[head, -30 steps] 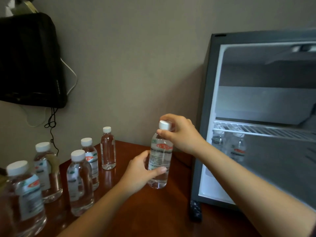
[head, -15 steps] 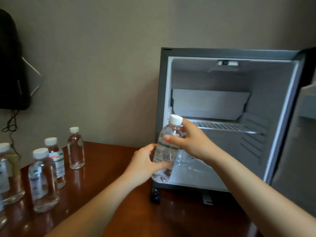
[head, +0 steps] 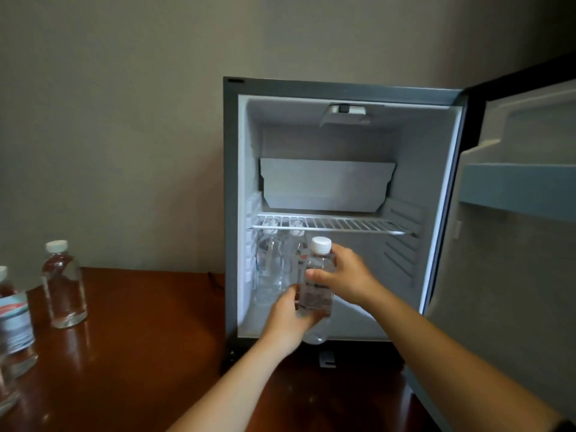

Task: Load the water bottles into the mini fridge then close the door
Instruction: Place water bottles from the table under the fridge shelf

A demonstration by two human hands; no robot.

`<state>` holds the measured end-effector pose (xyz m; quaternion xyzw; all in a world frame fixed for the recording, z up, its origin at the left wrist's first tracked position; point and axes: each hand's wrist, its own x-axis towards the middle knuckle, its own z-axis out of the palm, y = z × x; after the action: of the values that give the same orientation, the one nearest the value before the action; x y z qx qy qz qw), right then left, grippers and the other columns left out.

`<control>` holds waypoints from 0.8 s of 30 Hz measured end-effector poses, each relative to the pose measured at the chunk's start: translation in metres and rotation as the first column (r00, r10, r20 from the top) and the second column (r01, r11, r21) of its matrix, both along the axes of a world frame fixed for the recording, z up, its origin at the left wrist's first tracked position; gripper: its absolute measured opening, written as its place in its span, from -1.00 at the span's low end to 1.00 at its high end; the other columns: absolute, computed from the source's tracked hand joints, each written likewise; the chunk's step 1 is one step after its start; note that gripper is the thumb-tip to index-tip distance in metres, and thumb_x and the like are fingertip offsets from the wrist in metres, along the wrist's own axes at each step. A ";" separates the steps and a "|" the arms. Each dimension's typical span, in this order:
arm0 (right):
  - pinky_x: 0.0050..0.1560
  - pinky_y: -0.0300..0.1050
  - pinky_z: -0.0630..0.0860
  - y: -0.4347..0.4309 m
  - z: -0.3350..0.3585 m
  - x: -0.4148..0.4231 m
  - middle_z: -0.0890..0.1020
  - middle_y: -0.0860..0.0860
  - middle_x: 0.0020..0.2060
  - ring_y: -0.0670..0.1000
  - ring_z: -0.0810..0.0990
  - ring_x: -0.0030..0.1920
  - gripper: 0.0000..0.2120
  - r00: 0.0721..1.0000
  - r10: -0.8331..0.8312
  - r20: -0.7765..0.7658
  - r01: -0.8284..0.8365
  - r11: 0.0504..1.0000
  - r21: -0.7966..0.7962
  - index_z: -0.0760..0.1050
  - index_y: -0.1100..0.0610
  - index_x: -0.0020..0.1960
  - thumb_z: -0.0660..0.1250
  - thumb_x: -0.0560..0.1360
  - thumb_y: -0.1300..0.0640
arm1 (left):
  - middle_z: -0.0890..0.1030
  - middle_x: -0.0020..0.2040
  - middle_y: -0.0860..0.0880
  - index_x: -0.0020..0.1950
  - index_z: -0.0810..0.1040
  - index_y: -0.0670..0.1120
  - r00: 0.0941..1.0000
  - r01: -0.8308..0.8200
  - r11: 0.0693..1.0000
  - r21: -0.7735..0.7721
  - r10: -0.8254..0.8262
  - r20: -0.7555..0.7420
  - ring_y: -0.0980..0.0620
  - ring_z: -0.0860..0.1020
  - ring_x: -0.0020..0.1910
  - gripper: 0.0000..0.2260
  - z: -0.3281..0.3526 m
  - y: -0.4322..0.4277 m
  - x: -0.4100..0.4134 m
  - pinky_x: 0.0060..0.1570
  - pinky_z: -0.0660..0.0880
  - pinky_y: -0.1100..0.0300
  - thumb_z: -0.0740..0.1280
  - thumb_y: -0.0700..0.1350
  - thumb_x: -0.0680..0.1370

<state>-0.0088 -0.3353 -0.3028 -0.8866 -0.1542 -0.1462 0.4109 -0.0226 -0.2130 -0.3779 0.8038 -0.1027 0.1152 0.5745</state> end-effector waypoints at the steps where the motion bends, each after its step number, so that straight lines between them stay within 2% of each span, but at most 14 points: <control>1: 0.19 0.02 0.50 -0.001 -0.004 0.005 0.63 0.00 0.11 0.05 0.58 0.15 -0.58 1.000 -0.019 -0.014 0.019 1.000 0.004 0.50 0.06 0.23 0.47 0.39 0.09 | 0.53 -0.08 0.20 0.09 0.40 0.10 1.000 -0.013 1.000 -0.012 0.013 0.006 0.27 0.51 -0.06 -0.68 -0.004 -0.005 0.003 -0.26 0.36 0.54 0.45 -0.10 0.44; 3: 0.18 0.08 0.51 -0.004 -0.011 0.015 0.62 0.03 0.13 0.08 0.58 0.15 -0.56 0.997 -0.059 -0.044 0.059 0.998 -0.012 0.48 0.07 0.24 0.46 0.39 0.06 | 0.52 -0.03 0.19 0.12 0.38 0.12 0.999 -0.021 1.000 -0.013 0.022 0.028 0.21 0.52 0.03 -0.67 -0.013 -0.012 0.009 -0.22 0.35 0.55 0.42 -0.13 0.46; 4: 0.18 0.06 0.51 -0.005 -0.013 0.019 0.61 0.04 0.15 0.09 0.57 0.16 -0.55 0.995 -0.079 -0.055 0.078 0.997 -0.021 0.46 0.08 0.26 0.45 0.40 0.05 | 0.49 -0.01 0.23 0.14 0.35 0.14 0.999 -0.013 1.000 -0.012 0.014 0.039 0.24 0.49 0.03 -0.65 -0.016 -0.016 0.010 -0.19 0.35 0.56 0.40 -0.14 0.48; 6: 0.16 0.01 0.50 -0.008 -0.016 0.027 0.58 0.04 0.18 0.09 0.55 0.16 -0.54 0.990 -0.119 -0.070 0.118 0.993 -0.019 0.42 0.07 0.29 0.43 0.43 0.05 | 0.39 0.09 0.27 0.28 0.29 0.13 0.997 -0.009 1.000 0.011 0.009 0.077 0.29 0.40 0.10 -0.57 -0.023 -0.022 0.013 -0.03 0.31 0.57 0.36 -0.17 0.51; 8: 0.15 -0.03 0.50 -0.011 -0.019 0.037 0.55 0.05 0.21 0.11 0.53 0.18 -0.52 0.987 -0.142 -0.078 0.142 0.990 -0.007 0.39 0.07 0.33 0.41 0.45 0.04 | 0.29 0.20 0.24 0.43 0.13 0.11 0.996 -0.006 0.999 0.032 0.003 0.094 0.29 0.28 0.20 -0.43 -0.029 -0.026 0.018 0.11 0.20 0.55 0.32 -0.20 0.53; 10: 0.14 -0.06 0.47 -0.013 -0.020 0.047 0.52 0.06 0.25 0.12 0.52 0.21 -0.50 0.983 -0.160 -0.090 0.160 0.987 -0.008 0.36 0.07 0.35 0.40 0.46 0.03 | 0.21 0.23 0.29 0.38 -0.02 0.19 0.995 0.024 0.998 0.052 -0.029 0.096 0.33 0.19 0.26 -0.36 -0.035 -0.031 0.024 0.09 0.11 0.67 0.32 -0.21 0.53; 11: 0.13 -0.07 0.46 -0.013 -0.020 0.053 0.51 0.06 0.26 0.12 0.51 0.22 -0.50 0.981 -0.170 -0.098 0.170 0.985 -0.004 0.35 0.07 0.36 0.39 0.47 0.03 | 0.17 0.30 0.31 0.38 -0.05 0.21 0.994 0.046 0.996 0.070 -0.052 0.092 0.32 0.16 0.32 -0.33 -0.040 -0.034 0.029 0.14 0.09 0.67 0.33 -0.20 0.52; 12: 0.14 -0.07 0.45 -0.013 -0.020 0.059 0.51 0.05 0.27 0.12 0.51 0.23 -0.50 0.978 -0.182 -0.107 0.182 0.983 -0.003 0.35 0.06 0.37 0.39 0.47 0.03 | 0.13 0.41 0.27 0.44 -0.08 0.19 0.994 0.071 0.992 0.102 -0.080 0.080 0.28 0.13 0.40 -0.28 -0.044 -0.036 0.034 0.26 0.09 0.57 0.34 -0.16 0.50; 14: 0.16 -0.04 0.45 -0.014 -0.018 0.071 0.49 0.05 0.30 0.13 0.50 0.25 -0.48 0.972 -0.200 -0.120 0.200 0.980 -0.013 0.33 0.05 0.38 0.38 0.48 0.02 | -0.08 0.56 0.12 0.52 -0.25 0.07 0.993 0.110 0.979 0.169 -0.114 0.010 0.15 0.01 0.52 -0.15 -0.047 -0.039 0.041 0.45 0.05 0.31 0.34 -0.08 0.50; 17: 0.17 -0.04 0.44 -0.014 -0.016 0.090 0.49 0.06 0.31 0.14 0.49 0.27 -0.48 0.974 -0.189 -0.123 0.189 0.982 -0.009 0.33 0.05 0.38 0.38 0.47 0.02 | -0.26 0.54 0.06 0.49 -0.38 -0.02 0.993 0.115 0.963 0.244 -0.106 -0.051 0.07 -0.04 0.54 -0.13 -0.046 -0.042 0.056 0.43 0.02 0.26 0.30 -0.02 0.54; 20: 0.12 -0.11 0.45 -0.014 -0.017 0.109 0.50 0.05 0.30 0.11 0.50 0.25 -0.52 0.980 -0.157 -0.123 0.162 0.986 0.031 0.36 0.05 0.36 0.38 0.47 0.04 | -0.32 0.53 -0.02 0.49 -0.39 -0.10 0.996 0.090 0.947 0.309 -0.082 -0.040 0.02 -0.08 0.55 -0.16 -0.040 -0.046 0.071 0.44 0.00 0.24 0.26 -0.01 0.57; 24: 0.17 -0.08 0.48 -0.012 -0.018 0.135 0.53 0.05 0.27 0.10 0.53 0.23 -0.54 0.978 -0.162 -0.133 0.167 0.986 0.025 0.43 0.05 0.31 0.40 0.45 0.01 | -0.34 0.52 -0.11 0.48 -0.36 -0.20 0.998 0.069 0.922 0.381 -0.060 -0.035 -0.01 -0.20 0.54 -0.18 -0.037 -0.051 0.095 0.47 -0.06 0.18 0.22 0.02 0.58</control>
<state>0.1260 -0.3471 -0.3204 -0.8963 -0.0505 -0.1243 0.4227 0.0721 -0.2637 -0.4152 0.8978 -0.1429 0.0649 0.4114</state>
